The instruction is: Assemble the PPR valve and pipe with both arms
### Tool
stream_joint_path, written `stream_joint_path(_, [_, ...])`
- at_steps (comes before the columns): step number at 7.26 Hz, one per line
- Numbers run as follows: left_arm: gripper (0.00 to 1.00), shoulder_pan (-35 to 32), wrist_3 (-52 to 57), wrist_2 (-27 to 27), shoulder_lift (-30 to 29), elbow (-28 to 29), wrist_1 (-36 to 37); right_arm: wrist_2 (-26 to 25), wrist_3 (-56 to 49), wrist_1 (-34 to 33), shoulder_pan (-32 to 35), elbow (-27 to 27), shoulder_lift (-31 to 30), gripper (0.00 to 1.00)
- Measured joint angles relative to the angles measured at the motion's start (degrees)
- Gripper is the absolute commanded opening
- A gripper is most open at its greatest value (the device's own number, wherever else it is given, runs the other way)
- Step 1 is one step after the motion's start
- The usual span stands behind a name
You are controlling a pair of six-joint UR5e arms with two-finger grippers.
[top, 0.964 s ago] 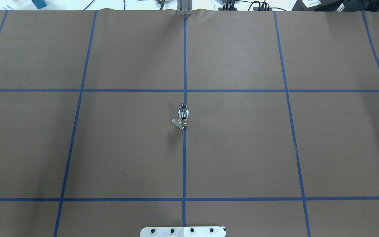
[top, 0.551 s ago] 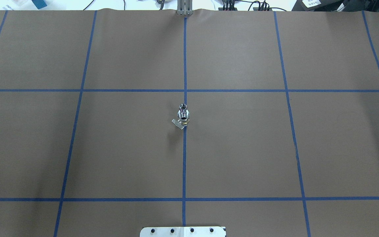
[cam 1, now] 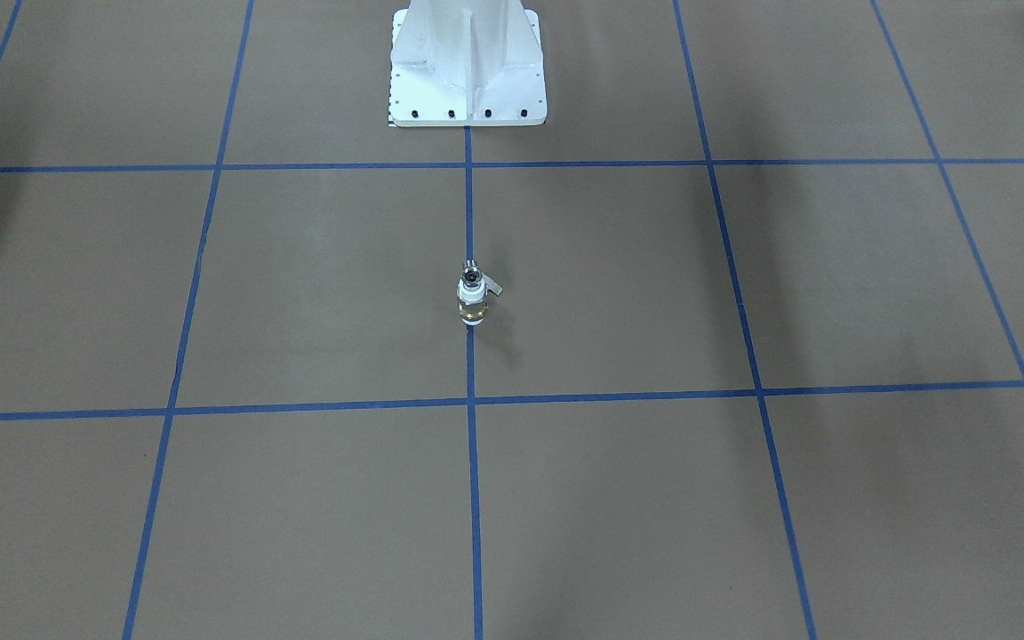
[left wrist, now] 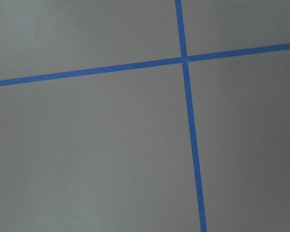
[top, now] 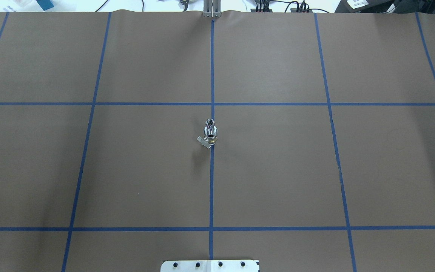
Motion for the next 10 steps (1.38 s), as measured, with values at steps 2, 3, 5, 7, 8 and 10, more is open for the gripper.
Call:
stream_joint_path(2, [1.00,0.0,0.0,0.0,0.0,0.0,0.0,0.0,0.0,0.0,0.0,0.0,0.0,1.00])
stream_joint_path(3, [1.00,0.0,0.0,0.0,0.0,-0.1,0.0,0.0,0.1,0.0,0.0,0.0,0.1,1.00])
stream_joint_path(5, [1.00,-0.1,-0.1,0.0,0.1,-0.6,0.0,0.0,0.2,0.0,0.0,0.1,0.2,1.00])
stream_joint_path(7, [1.00,-0.1,0.0,0.0,0.1,-0.7,0.0,0.1,0.2,0.1,0.0,0.2,0.3,1.00])
stream_joint_path(8, [1.00,-0.1,0.0,0.0,0.3,-0.7,0.0,0.0,0.1,0.1,0.0,0.2,0.5,1.00])
stream_joint_path(10, [1.00,-0.1,0.0,0.0,0.9,-0.8,0.0,0.0,0.0,0.1,0.0,0.3,1.7,1.00])
